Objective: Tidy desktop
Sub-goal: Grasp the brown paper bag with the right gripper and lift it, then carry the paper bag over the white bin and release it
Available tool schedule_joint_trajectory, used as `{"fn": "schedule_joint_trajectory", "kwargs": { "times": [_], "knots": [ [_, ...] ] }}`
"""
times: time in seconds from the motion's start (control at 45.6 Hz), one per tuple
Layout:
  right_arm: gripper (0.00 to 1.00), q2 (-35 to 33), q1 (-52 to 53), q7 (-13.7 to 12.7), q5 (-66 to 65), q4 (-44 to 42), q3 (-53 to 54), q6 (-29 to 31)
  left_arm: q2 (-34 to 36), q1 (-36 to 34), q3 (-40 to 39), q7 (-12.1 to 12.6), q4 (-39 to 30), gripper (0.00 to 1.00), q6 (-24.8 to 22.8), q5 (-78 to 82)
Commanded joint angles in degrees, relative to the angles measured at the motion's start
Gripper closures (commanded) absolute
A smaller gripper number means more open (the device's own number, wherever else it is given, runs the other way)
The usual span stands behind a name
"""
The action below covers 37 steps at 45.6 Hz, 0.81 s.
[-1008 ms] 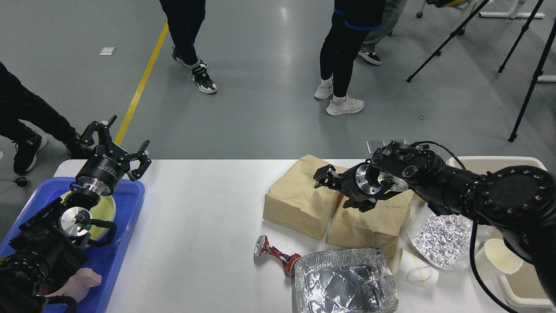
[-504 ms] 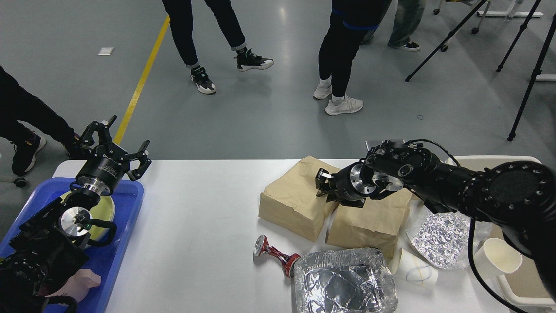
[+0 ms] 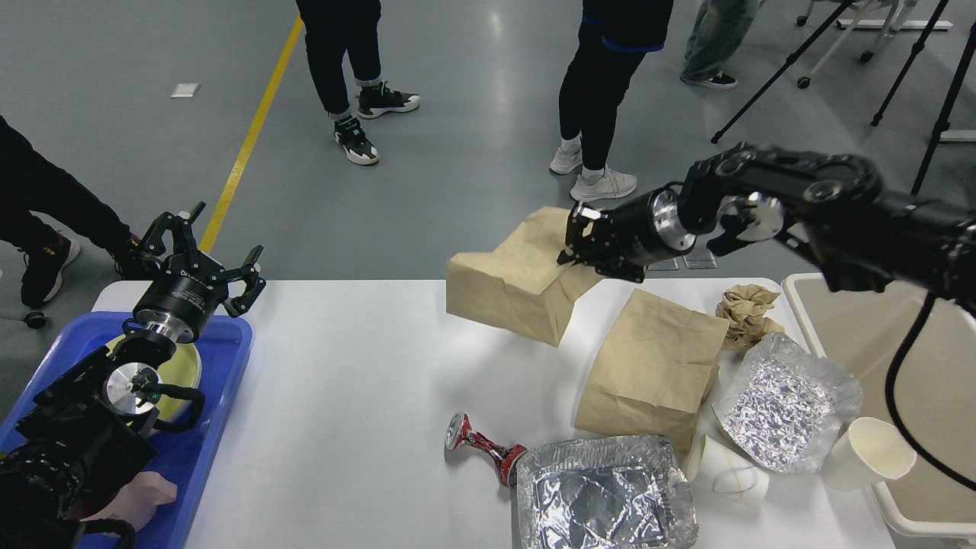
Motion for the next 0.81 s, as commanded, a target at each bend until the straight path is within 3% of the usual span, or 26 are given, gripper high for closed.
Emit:
{"fn": "schedule_joint_trajectory", "kwargs": {
  "times": [0.0, 0.307, 0.57, 0.789],
  "knots": [
    [1.0, -5.73, 5.96, 0.01, 0.06, 1.12, 2.76, 4.51, 0.0, 0.0, 0.0, 0.0, 0.0, 0.04, 0.0, 0.0],
    [1.0, -15.49, 14.14, 0.01, -0.03, 0.33, 3.29, 6.36, 0.0, 0.0, 0.0, 0.0, 0.0, 0.04, 0.0, 0.0],
    [1.0, -16.46, 3.43, -0.26, -0.03, -16.8, -3.3, 0.65, 0.0, 0.0, 0.0, 0.0, 0.0, 0.04, 0.0, 0.0],
    [1.0, -21.47, -9.4, -0.52, -0.2, -20.68, -3.74, -3.13, 0.0, 0.0, 0.0, 0.0, 0.0, 0.04, 0.0, 0.0]
  ]
}}
